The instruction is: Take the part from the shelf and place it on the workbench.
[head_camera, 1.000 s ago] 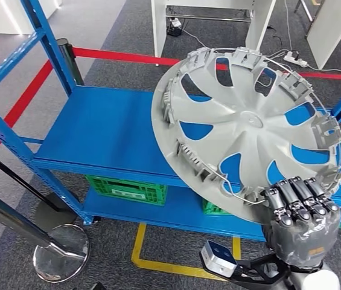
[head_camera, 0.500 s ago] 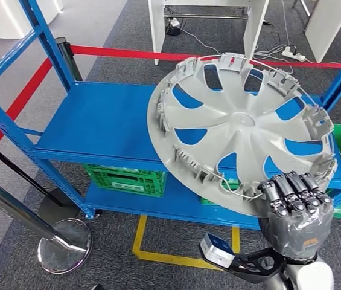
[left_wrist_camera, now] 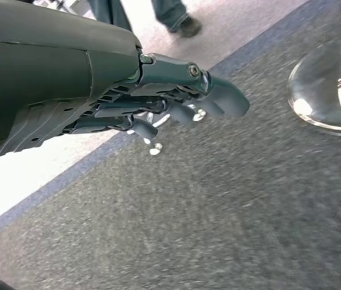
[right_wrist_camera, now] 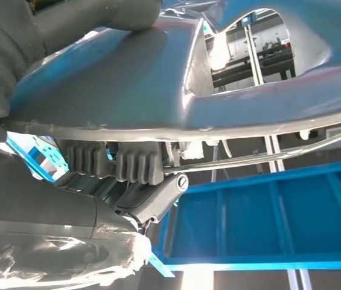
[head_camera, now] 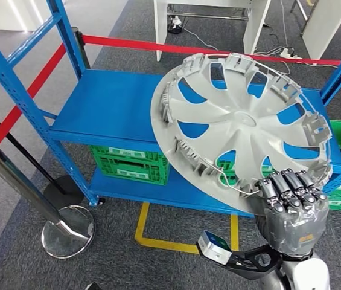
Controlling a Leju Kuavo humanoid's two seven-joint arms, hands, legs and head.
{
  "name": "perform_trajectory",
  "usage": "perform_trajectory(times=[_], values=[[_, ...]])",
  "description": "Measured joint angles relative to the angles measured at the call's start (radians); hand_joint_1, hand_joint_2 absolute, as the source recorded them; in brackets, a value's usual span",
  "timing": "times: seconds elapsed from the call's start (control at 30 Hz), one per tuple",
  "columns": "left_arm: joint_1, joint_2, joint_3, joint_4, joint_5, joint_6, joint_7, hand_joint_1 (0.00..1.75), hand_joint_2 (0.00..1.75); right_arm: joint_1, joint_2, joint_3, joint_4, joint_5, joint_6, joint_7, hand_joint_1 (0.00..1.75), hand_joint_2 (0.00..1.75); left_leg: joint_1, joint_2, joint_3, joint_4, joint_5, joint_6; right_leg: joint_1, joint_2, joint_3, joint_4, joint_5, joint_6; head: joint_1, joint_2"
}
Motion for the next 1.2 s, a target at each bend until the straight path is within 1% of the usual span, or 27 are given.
perform_trajectory(times=[0.07,0.1,0.13,0.17,0.23,0.27,0.3,0.37,0.43,0.47,0.5,0.57,0.6,0.63,0.67,0.7,0.73,0.8,0.83,0.87,0.93,0.97,1.03,1.1,1.13,1.17,1.2], values=[[-0.001,0.002,0.002,-0.001,0.000,-0.005,-0.001,0.00,1.75,-0.001,0.000,0.000,0.004,0.000,0.000,0.005,1.75,1.75,-0.004,0.001,-0.031,0.001,0.023,0.007,0.000,0.001,-0.031,0.124,-0.103,0.002,0.003,0.000],[-0.001,0.001,0.002,-0.002,0.000,-0.006,-0.001,0.00,1.75,-0.001,0.000,0.000,0.007,0.000,0.000,0.007,1.75,1.75,-0.006,0.001,-0.047,0.002,0.035,0.008,0.001,0.001,-0.037,0.184,-0.129,0.002,0.003,0.000],[-0.001,0.001,0.003,-0.002,0.000,-0.006,-0.001,0.00,1.75,-0.001,0.000,0.000,0.009,0.000,0.000,0.007,1.75,1.75,-0.008,0.001,-0.063,0.004,0.047,0.008,0.002,0.001,-0.032,0.220,-0.133,0.002,0.003,0.000],[0.000,0.001,0.004,-0.002,0.000,-0.006,-0.001,0.00,1.75,-0.001,0.000,0.000,0.012,0.000,0.000,0.008,1.75,1.75,-0.010,0.001,-0.078,0.005,0.058,0.007,0.003,0.001,-0.010,0.224,-0.116,0.000,0.003,0.000],[-0.001,0.001,0.005,-0.002,0.000,-0.006,-0.001,0.00,1.75,-0.002,0.000,0.000,0.015,0.000,0.000,0.009,1.75,1.75,-0.011,0.001,-0.103,0.010,0.076,0.004,0.007,0.001,0.085,0.125,-0.068,-0.009,0.003,0.000],[-0.002,0.001,0.005,-0.002,0.000,-0.006,-0.001,0.00,1.75,-0.004,0.000,0.001,0.015,0.000,0.000,0.009,1.75,1.75,-0.012,0.001,-0.112,0.014,0.084,0.001,0.011,0.001,0.148,0.044,-0.064,-0.014,0.003,0.000],[-0.002,0.000,0.005,-0.002,0.000,-0.006,-0.001,0.00,1.75,-0.007,0.000,0.002,0.015,0.000,0.000,0.010,1.75,1.75,-0.013,0.000,-0.119,0.018,0.091,-0.003,0.014,0.000,0.199,-0.030,-0.072,-0.018,0.002,0.000],[-0.002,0.000,0.005,-0.002,0.000,-0.006,-0.001,0.00,1.75,-0.011,0.000,0.004,0.017,0.000,0.000,0.012,1.75,1.75,-0.012,0.001,-0.126,0.021,0.106,-0.013,0.020,0.000,0.240,-0.105,-0.095,-0.024,0.002,0.000],[-0.001,0.001,0.006,-0.002,0.001,-0.008,-0.001,0.00,1.75,-0.013,0.000,0.006,0.019,0.000,0.000,0.017,1.75,1.75,-0.008,0.000,-0.132,0.024,0.109,-0.026,0.020,-0.001,0.226,-0.109,-0.085,-0.035,0.003,0.000],[0.000,0.002,0.008,-0.002,0.001,-0.010,-0.001,0.00,1.75,-0.014,0.000,0.007,0.020,0.000,0.000,0.020,1.75,1.75,-0.006,-0.001,-0.137,0.036,0.088,-0.033,0.019,-0.003,0.219,-0.110,-0.076,-0.042,0.002,0.000],[0.001,0.003,0.009,-0.002,0.002,-0.013,-0.001,0.00,1.75,-0.015,0.000,0.008,0.021,0.000,0.000,0.023,1.75,1.75,-0.004,-0.002,-0.146,0.066,0.049,-0.040,0.016,-0.005,0.210,-0.111,-0.065,-0.049,0.000,0.000],[0.001,0.005,0.012,-0.002,0.002,-0.018,-0.001,0.00,1.75,-0.015,0.000,0.012,0.026,0.000,0.000,0.028,1.75,1.75,0.003,-0.002,-0.173,0.176,-0.055,-0.053,0.015,-0.007,0.191,-0.110,-0.044,-0.055,-0.004,0.000],[0.001,0.006,0.013,-0.002,0.003,-0.020,-0.001,0.00,1.75,-0.015,0.000,0.013,0.028,0.000,0.000,0.029,1.75,1.75,0.007,-0.002,-0.184,0.240,-0.089,-0.058,0.016,-0.007,0.178,-0.107,-0.033,-0.055,-0.005,0.000],[0.000,0.006,0.014,-0.002,0.003,-0.021,-0.001,0.00,1.75,-0.015,0.000,0.014,0.031,0.000,0.000,0.031,1.75,1.75,0.010,-0.002,-0.187,0.286,-0.099,-0.061,0.016,-0.007,0.165,-0.103,-0.023,-0.054,-0.005,0.000],[0.000,0.007,0.016,-0.002,0.003,-0.022,-0.001,0.00,1.75,-0.015,0.000,0.015,0.035,0.000,0.000,0.033,1.75,1.75,0.013,-0.002,-0.175,0.302,-0.087,-0.064,0.016,-0.007,0.148,-0.097,-0.014,-0.053,-0.005,0.000],[0.000,0.008,0.018,-0.002,0.003,-0.023,-0.001,0.00,1.75,-0.015,0.000,0.015,0.038,0.000,0.000,0.035,1.75,1.75,0.015,-0.002,-0.149,0.285,-0.061,-0.065,0.015,-0.007,0.132,-0.090,-0.007,-0.051,-0.005,0.000],[-0.001,0.009,0.020,-0.002,0.003,-0.024,-0.001,0.00,1.75,-0.015,0.000,0.015,0.041,0.000,0.000,0.037,1.75,1.75,0.017,-0.002,-0.106,0.232,-0.034,-0.064,0.015,-0.007,0.117,-0.082,-0.002,-0.048,-0.005,0.000],[-0.004,0.011,0.024,-0.003,0.003,-0.025,-0.001,0.00,1.75,-0.016,0.000,0.016,0.047,0.000,0.000,0.041,1.75,1.75,0.016,-0.004,-0.014,0.095,-0.022,-0.059,0.015,-0.006,0.094,-0.067,0.008,-0.038,-0.005,0.000],[-0.006,0.012,0.025,-0.003,0.003,-0.026,-0.001,0.00,1.75,-0.016,0.000,0.017,0.050,0.000,0.000,0.044,1.75,1.75,0.014,-0.006,0.015,0.046,-0.026,-0.054,0.016,-0.006,0.086,-0.063,0.013,-0.033,-0.005,0.000],[-0.007,0.013,0.027,-0.003,0.003,-0.027,-0.001,0.00,1.75,-0.017,0.000,0.018,0.053,0.000,0.000,0.046,1.75,1.75,0.011,-0.007,0.025,0.021,-0.034,-0.049,0.015,-0.007,0.081,-0.061,0.020,-0.026,-0.005,0.000],[-0.008,0.013,0.030,-0.004,0.003,-0.031,-0.001,0.00,1.75,-0.020,0.000,0.021,0.060,0.000,0.000,0.053,1.75,1.75,0.008,-0.005,0.016,0.013,-0.021,-0.032,0.012,-0.007,0.073,-0.061,0.032,-0.013,-0.005,0.000],[-0.008,0.014,0.031,-0.004,0.003,-0.034,-0.001,0.00,1.75,-0.020,0.000,0.022,0.064,0.000,0.000,0.057,1.75,1.75,0.008,-0.003,0.007,0.011,-0.011,-0.023,0.010,-0.005,0.065,-0.054,0.021,-0.006,-0.004,0.000],[-0.010,0.015,0.034,-0.004,0.003,-0.038,-0.001,0.00,1.75,-0.022,0.000,0.023,0.073,0.000,0.000,0.071,1.75,1.75,0.009,0.001,-0.016,0.006,0.013,-0.007,0.008,-0.002,0.038,0.009,-0.055,0.002,-0.001,0.000],[-0.012,0.017,0.040,-0.005,0.003,-0.041,0.000,0.00,1.75,-0.024,-0.001,0.023,0.087,0.000,0.000,0.091,1.75,1.75,0.005,0.001,-0.047,0.007,0.037,0.000,0.008,-0.001,0.006,0.134,-0.149,0.007,0.002,0.000],[-0.012,0.017,0.044,-0.005,0.004,-0.043,0.000,0.00,1.75,-0.024,-0.002,0.023,0.096,0.000,0.000,0.100,1.75,1.75,0.003,0.002,-0.063,0.008,0.049,0.001,0.008,0.000,-0.001,0.188,-0.167,0.007,0.001,0.000],[-0.012,0.017,0.048,-0.005,0.005,-0.044,0.000,0.00,1.75,-0.024,-0.003,0.023,0.105,0.000,0.000,0.109,1.75,1.75,0.000,0.002,-0.080,0.009,0.061,0.001,0.008,0.000,0.004,0.220,-0.162,0.007,0.001,0.000],[-0.012,0.016,0.052,-0.005,0.007,-0.046,0.000,0.00,1.75,-0.024,-0.005,0.023,0.115,0.000,0.000,0.114,1.75,1.75,-0.001,0.002,-0.096,0.010,0.073,-0.001,0.008,0.000,0.026,0.216,-0.135,0.005,0.001,0.000]])
